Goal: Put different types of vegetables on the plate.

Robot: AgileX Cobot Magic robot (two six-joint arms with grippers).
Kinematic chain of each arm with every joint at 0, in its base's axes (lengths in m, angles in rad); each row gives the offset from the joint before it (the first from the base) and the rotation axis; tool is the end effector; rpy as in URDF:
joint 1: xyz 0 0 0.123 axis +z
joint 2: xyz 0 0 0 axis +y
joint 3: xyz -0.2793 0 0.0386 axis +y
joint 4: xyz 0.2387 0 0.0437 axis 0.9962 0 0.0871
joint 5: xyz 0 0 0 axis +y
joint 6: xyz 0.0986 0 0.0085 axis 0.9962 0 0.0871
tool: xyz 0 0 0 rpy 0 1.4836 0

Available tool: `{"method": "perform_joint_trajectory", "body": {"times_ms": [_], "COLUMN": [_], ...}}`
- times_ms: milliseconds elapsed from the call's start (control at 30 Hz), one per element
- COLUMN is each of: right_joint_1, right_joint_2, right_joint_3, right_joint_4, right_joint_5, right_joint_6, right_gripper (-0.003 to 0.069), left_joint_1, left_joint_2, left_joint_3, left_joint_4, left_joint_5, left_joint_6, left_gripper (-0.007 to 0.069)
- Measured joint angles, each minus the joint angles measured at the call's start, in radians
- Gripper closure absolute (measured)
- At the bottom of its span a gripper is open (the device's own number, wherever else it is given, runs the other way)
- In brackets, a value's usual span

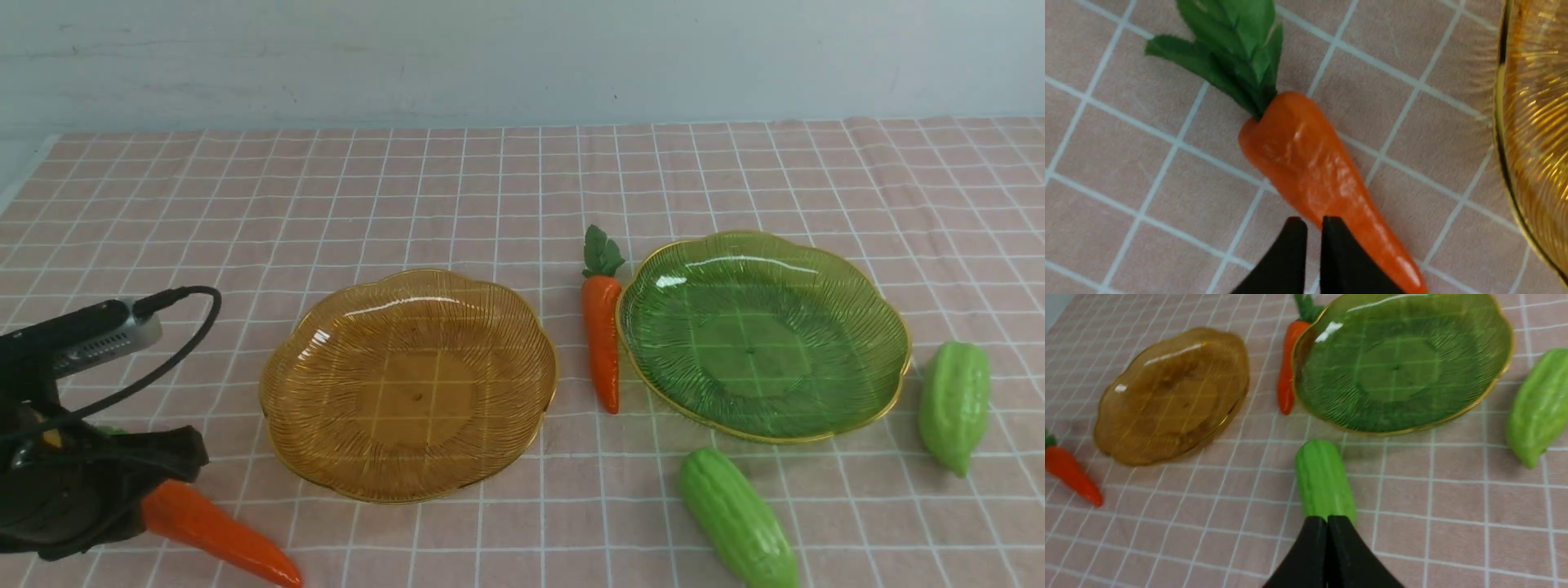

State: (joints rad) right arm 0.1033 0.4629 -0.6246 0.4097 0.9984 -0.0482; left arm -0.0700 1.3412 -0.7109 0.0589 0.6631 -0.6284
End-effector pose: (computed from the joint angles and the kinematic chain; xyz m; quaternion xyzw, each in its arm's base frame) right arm 0.0628 0.0398 0.3030 -0.0353 0.8976 0.2115 0.3852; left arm 0.2275 -0.0124 0.2060 -0.2521 0.9503 -0.0413 0.1778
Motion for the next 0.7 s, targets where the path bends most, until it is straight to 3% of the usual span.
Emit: {"method": "perform_joint_trajectory", "body": {"times_ms": [100,333,500,700], "right_joint_1": [0.0,0.0,0.0,0.0], "right_joint_2": [0.016,0.016,0.016,0.016], "right_joint_3": [-0.009,-0.009,-0.009,-0.009], "right_joint_4": [0.097,0.18,0.183,0.183], "right_joint_5": [0.035,0.04,0.04,0.033], "right_joint_6": [-0.091,-0.164,-0.167,-0.172], "right_gripper": [0.0676,0.0676,0.0676,0.0676], "left_joint_1": [0.0,0.0,0.0,0.0], "left_joint_2": [0.053,0.157,0.213,0.27], "left_joint_3": [-0.03,-0.041,-0.042,-0.045], "left_joint_4": [0.0,-0.001,-0.001,-0.001], "left_joint_5": [-0.027,-0.048,-0.066,-0.071], "left_joint_6": [-0.021,-0.07,-0.108,-0.115], "left_gripper": [0.0499,0.0179,0.0103,0.0101]}}
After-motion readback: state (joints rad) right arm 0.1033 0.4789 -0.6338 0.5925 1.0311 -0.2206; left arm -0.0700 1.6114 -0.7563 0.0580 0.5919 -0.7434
